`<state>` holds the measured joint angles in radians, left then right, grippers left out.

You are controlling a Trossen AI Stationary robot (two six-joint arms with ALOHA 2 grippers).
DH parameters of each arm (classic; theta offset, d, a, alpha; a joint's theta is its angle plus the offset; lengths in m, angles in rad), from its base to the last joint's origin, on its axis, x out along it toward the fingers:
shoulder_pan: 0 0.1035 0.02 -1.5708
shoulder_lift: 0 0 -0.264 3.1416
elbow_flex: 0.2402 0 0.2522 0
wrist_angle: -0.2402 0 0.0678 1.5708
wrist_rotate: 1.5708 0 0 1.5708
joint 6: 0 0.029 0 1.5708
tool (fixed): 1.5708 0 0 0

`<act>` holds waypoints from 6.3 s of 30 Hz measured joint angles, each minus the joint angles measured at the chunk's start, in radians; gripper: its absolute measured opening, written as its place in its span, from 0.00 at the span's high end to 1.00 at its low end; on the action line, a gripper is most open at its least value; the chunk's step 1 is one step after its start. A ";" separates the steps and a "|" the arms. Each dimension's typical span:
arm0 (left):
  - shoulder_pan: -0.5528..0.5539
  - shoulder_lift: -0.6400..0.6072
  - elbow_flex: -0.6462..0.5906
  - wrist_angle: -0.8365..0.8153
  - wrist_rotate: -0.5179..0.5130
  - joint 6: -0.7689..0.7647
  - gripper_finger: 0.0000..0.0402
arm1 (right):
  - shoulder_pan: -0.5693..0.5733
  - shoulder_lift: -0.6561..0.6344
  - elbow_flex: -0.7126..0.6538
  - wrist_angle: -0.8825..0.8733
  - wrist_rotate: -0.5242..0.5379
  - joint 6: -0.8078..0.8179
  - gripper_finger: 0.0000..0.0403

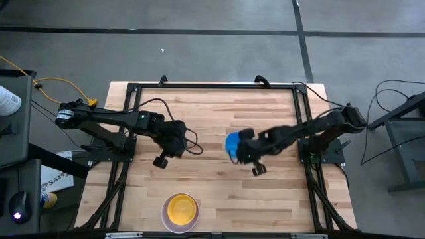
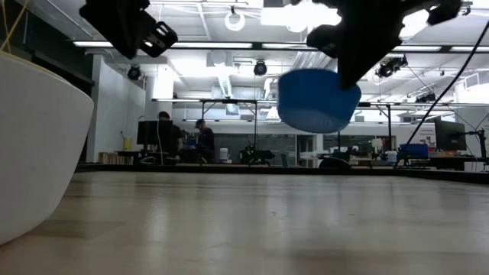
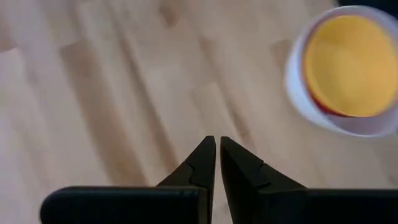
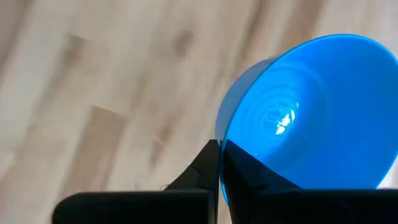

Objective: Nest bowls inside each other
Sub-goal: Stack the blue bowl on top of the yellow bowl

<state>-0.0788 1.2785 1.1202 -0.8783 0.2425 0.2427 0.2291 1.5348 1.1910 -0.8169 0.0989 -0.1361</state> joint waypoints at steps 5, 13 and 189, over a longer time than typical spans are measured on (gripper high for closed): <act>0.000 0.000 0.000 0.015 0.168 0.045 0.93 | 0.095 0.081 0.037 0.037 -0.031 -0.042 0.99; -0.001 0.000 0.000 0.015 0.261 0.049 0.93 | 0.170 0.285 0.233 -0.056 -0.031 -0.175 0.99; -0.230 0.233 0.101 0.226 -0.051 0.720 0.69 | 0.131 0.416 0.485 0.066 -0.156 -0.484 0.99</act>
<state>-0.3093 1.5120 1.2209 -0.6525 0.1914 0.9624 0.3599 1.9507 1.6760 -0.7512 -0.0566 -0.6205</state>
